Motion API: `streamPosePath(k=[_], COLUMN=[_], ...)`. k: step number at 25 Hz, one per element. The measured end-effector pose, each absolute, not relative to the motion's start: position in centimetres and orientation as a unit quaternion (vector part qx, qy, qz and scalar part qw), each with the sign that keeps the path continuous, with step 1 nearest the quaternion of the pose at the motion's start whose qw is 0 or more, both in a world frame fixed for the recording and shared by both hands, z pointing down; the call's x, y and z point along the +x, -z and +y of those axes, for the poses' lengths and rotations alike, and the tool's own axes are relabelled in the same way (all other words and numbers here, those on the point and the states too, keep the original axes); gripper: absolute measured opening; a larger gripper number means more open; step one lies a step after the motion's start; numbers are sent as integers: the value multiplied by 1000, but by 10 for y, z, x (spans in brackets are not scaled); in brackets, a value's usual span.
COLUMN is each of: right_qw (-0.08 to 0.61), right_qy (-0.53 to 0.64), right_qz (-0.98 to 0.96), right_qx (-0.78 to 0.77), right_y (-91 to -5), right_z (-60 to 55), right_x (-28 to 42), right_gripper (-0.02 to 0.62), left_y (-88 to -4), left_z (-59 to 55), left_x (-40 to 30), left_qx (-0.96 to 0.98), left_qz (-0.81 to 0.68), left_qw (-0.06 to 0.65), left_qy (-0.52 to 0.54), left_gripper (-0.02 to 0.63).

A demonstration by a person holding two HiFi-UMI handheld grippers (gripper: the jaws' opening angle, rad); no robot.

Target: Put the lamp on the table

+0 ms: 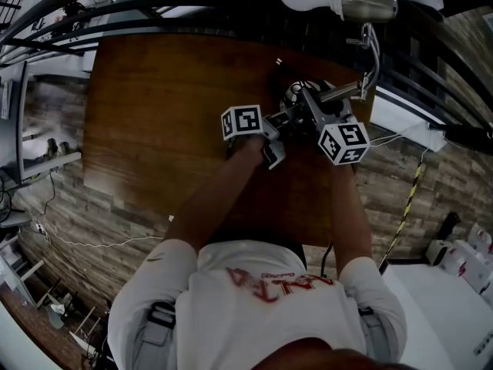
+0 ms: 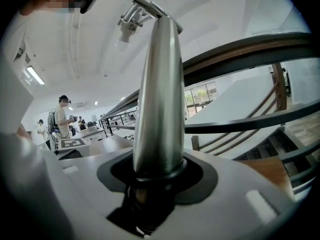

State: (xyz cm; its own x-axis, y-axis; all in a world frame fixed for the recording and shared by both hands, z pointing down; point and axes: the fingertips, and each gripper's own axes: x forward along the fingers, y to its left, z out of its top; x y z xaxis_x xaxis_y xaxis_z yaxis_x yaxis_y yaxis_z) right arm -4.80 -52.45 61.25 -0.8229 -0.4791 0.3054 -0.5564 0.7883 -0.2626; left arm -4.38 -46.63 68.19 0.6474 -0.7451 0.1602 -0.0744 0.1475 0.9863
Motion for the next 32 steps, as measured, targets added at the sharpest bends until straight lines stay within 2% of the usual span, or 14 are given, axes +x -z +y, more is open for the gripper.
streamPosePath(k=[9,13,20,21,25,32], right_qw=[122,120,132,137,150,178], right_qy=[-169,-176,-159,-154,-145,-122], right_qz=[-939,-937,-937,-937,-936,-933], right_qx=[273,278,282,282,282,288], right_y=[-615,-617,-622,-624,-632,-644], right_z=[-526,-526,-525,-524,-518,-507], right_x=[-52,-51,-52,-52,-57,-67], right_gripper=[199,199,204,204,210,215], left_y=[-681,-674,-673,-676,-675,-653], left_z=[-463,-447,-417,-413,-401,-387], left_x=[-44,-50,-88,-92,-106,-113], left_qx=[603,623,636,634,637,673], left_qz=[-322,-329,-400,-407,-426,-429], left_qw=[685,674,641,641,627,581], left_qy=[252,221,156,150,142,155], left_gripper=[163,197,198,192,50,24])
